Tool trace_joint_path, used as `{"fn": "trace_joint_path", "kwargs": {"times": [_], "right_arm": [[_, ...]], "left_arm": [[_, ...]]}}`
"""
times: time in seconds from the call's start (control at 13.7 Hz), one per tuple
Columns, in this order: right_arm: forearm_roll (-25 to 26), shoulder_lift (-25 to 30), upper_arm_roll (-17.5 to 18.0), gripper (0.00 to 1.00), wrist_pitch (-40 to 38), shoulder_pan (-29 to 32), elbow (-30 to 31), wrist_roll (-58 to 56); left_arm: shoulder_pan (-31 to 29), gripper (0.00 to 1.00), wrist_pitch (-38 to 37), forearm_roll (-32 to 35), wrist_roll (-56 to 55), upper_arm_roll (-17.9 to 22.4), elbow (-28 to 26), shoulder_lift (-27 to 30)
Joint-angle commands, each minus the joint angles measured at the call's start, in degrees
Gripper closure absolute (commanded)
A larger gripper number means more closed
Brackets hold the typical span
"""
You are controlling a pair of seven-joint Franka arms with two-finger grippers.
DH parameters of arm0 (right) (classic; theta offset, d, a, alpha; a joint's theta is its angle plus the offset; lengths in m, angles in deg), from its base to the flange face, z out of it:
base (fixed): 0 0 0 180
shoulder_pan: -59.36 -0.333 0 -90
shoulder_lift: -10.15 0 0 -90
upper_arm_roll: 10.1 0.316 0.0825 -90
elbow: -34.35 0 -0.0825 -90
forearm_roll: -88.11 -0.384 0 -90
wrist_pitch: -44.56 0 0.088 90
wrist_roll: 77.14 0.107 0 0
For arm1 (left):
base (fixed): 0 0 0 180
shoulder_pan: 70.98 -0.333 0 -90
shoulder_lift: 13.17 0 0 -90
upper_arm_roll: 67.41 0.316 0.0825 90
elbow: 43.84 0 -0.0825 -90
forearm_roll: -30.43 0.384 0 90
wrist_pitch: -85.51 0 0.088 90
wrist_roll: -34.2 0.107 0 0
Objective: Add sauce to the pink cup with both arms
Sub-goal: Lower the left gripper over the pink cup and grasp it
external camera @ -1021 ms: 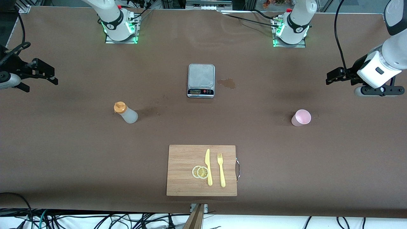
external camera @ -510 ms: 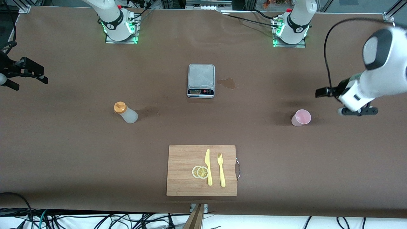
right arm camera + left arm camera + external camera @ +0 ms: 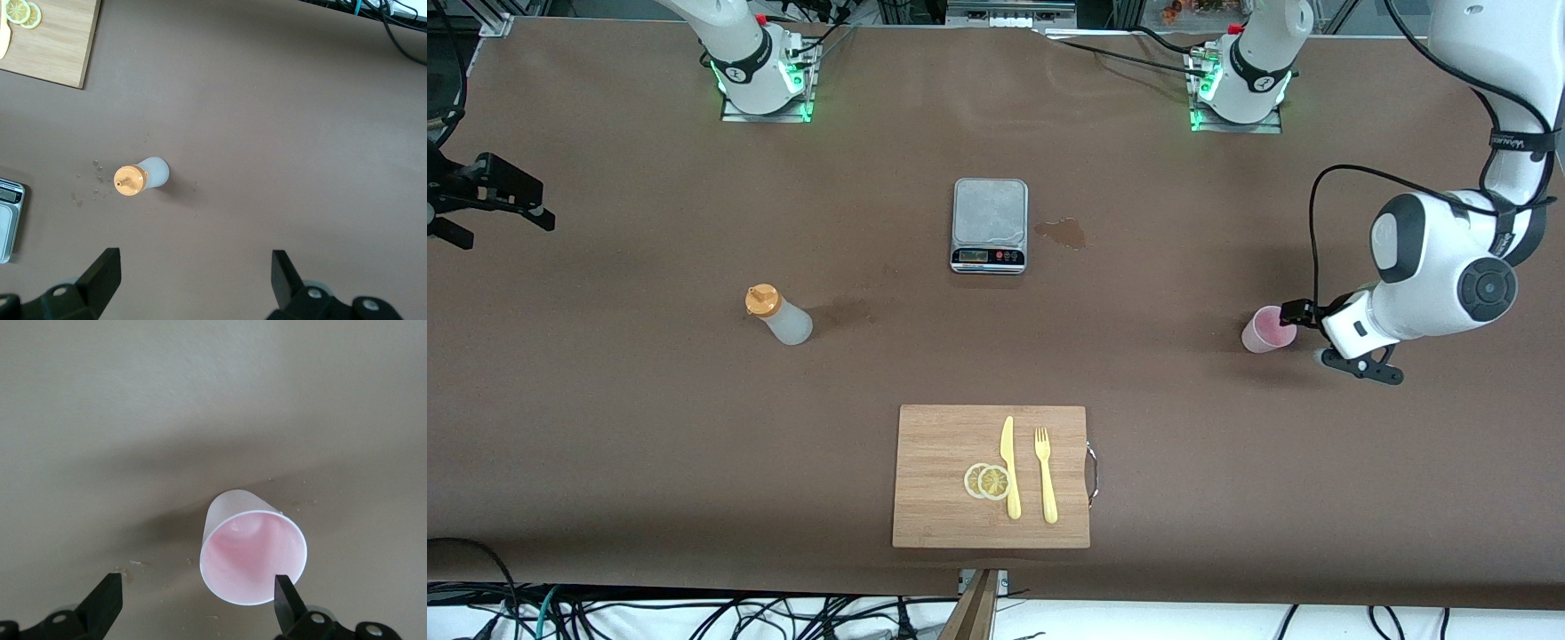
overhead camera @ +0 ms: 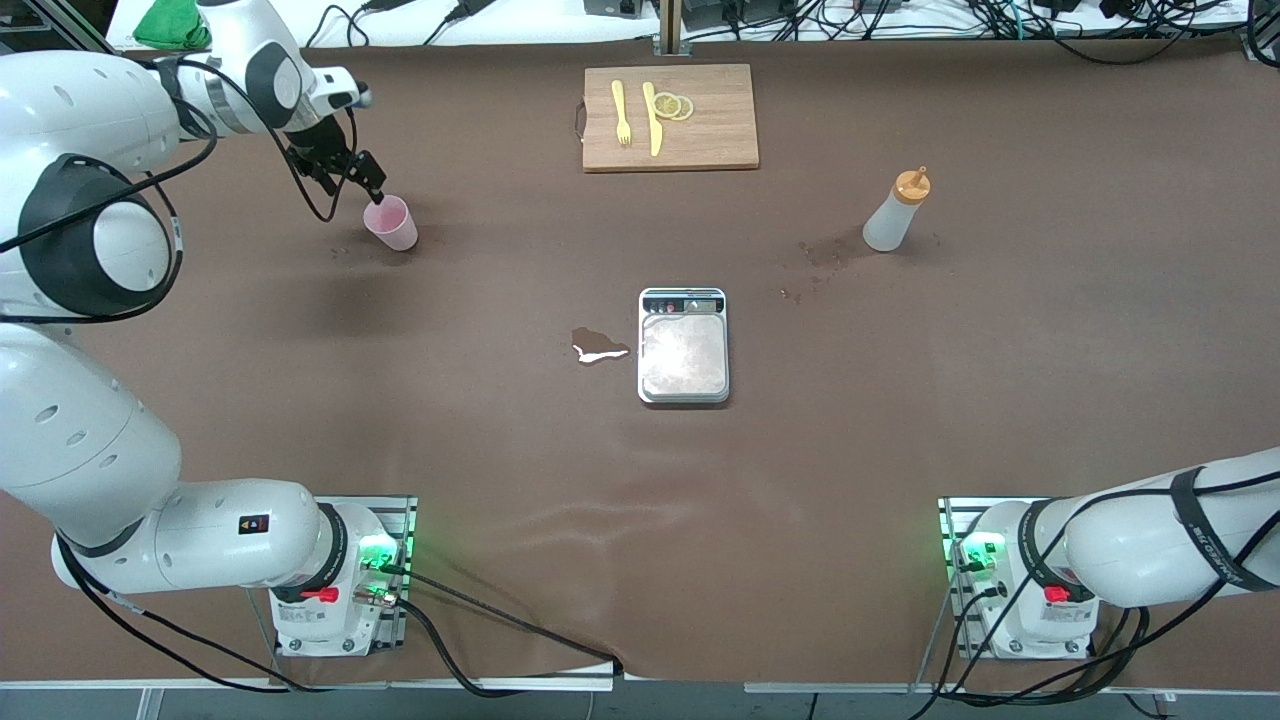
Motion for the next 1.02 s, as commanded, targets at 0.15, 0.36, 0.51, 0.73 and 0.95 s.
{"fn": "trace_joint_path", "kwargs": {"times": [0.15, 0.36, 0.51, 0.73, 0.95], "right_arm": [[-0.05, 0.39, -0.35, 0.00, 0.14, 0.16, -0.05, -0.57], [-0.40, 0.30, -0.36, 0.00, -0.48, 0.16, 0.30, -0.57], [-0.67, 0.21, -0.36, 0.00, -0.57, 0.16, 0.39, -0.49], [-0.93, 0.04, -0.27, 0.00, -0.83, 0.16, 0.92, -0.49], [-0.93, 0.04, -0.27, 0.00, -0.48, 0.16, 1.01, -0.49]], "left_arm": [[-0.25, 0.40, 2.18, 1.12, 3.71, -0.30, -0.04, -1.91], [-0.08, 0.77, 4.04, 1.12, 3.45, -0.12, -0.04, -4.11], [0.10, 1.00, 4.04, 1.03, 3.62, 0.32, 0.40, -3.85], [0.63, 1.00, 3.78, 1.03, 3.36, 0.41, 0.49, -3.68], [0.98, 1.00, 2.90, 1.03, 3.18, 0.23, 0.93, -2.36]]}}
